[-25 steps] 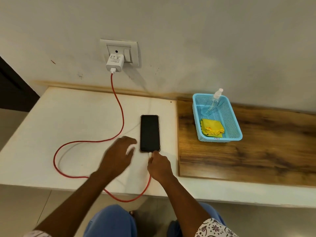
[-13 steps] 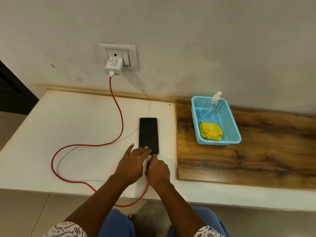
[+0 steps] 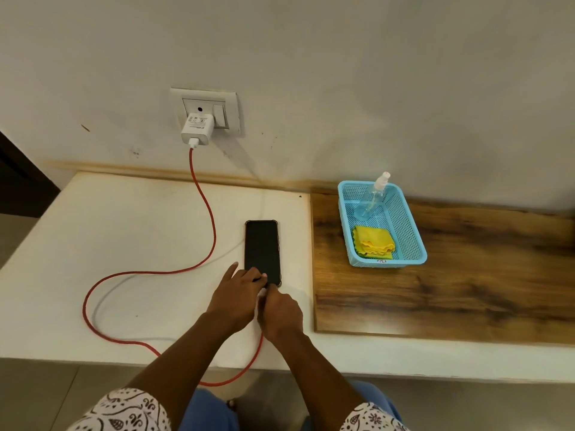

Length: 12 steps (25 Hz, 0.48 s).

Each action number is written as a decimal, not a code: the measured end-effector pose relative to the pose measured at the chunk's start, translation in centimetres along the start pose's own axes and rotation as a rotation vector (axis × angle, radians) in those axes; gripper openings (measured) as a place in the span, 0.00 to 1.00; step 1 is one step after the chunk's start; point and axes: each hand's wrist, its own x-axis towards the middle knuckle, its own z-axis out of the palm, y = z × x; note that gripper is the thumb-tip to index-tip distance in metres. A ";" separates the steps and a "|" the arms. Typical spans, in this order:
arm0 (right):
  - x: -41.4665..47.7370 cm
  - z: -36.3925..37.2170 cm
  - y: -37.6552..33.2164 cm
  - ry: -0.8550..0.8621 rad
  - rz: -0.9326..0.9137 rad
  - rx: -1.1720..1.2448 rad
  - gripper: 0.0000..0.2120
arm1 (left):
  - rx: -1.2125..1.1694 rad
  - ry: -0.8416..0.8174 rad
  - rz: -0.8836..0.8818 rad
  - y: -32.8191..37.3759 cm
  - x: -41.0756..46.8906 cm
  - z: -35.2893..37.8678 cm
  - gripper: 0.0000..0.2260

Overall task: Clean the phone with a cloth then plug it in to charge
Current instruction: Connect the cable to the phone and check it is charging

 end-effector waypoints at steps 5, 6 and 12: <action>-1.2 1.1 -0.1 0.073 0.017 0.104 0.22 | -0.163 -0.055 0.026 -1.0 0.6 -1.9 0.28; -1.3 1.2 -0.2 0.086 0.036 0.136 0.22 | -0.309 -0.062 0.007 -1.1 0.8 -2.6 0.29; -1.4 1.3 -0.3 0.067 0.044 0.182 0.25 | -0.810 0.275 -0.232 -2.9 5.7 -10.2 0.42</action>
